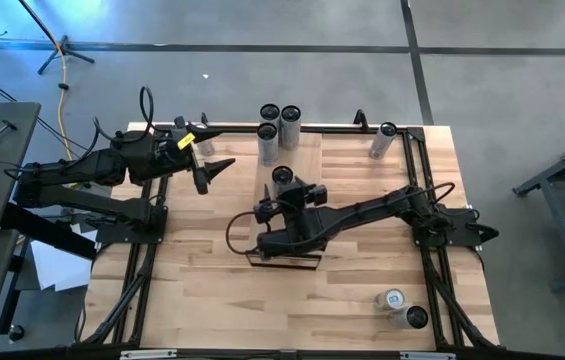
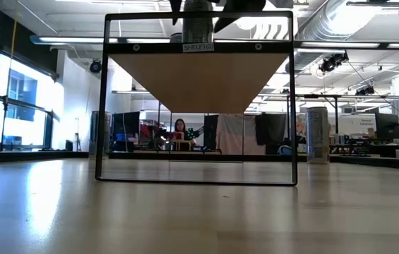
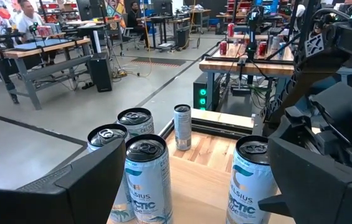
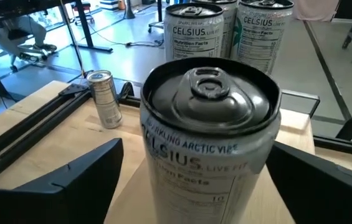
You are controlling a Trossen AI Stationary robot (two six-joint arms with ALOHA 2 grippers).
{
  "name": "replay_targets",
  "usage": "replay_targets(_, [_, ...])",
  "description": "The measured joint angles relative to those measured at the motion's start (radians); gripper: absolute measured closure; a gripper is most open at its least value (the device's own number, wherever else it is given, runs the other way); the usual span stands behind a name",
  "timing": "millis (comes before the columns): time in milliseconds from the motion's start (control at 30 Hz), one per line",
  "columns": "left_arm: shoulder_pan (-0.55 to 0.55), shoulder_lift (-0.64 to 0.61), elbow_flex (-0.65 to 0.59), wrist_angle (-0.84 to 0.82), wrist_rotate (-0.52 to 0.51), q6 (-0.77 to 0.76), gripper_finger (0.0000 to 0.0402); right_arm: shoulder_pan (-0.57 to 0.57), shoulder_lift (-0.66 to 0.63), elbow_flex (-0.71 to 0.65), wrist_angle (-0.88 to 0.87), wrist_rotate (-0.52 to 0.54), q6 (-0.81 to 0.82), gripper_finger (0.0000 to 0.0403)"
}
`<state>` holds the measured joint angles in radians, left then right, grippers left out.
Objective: Place canned beverage on shelf
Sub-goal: Put the white blue soda can on the shelf aligned with the white blue soda can
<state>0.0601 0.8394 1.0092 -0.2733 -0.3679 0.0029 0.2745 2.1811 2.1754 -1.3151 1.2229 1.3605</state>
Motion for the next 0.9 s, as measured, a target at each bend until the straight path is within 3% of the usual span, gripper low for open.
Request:
replay_targets(267, [0.0, 0.0, 0.0, 0.0, 0.0, -0.001, 0.0045, 0.0, 0.0, 0.0, -0.031, 0.002, 0.002, 0.0172])
replay_targets(500, [-0.001, 0.0, 0.0, -0.005, 0.11, -0.001, 0.0045, 0.009, 0.0, 0.0, -0.112, 0.009, 0.037, 0.0177])
replay_targets(733, [0.0, -0.001, 0.0, -0.028, 0.123, -0.018, 0.0045, 0.055, 0.002, -0.002, -0.265, 0.04, 0.151, 0.0177])
replay_targets(900, [0.0, -0.006, 0.001, -0.023, 0.123, -0.036, 0.0045, 0.075, -0.025, -0.002, -0.26, 0.016, 0.068, 0.0177])
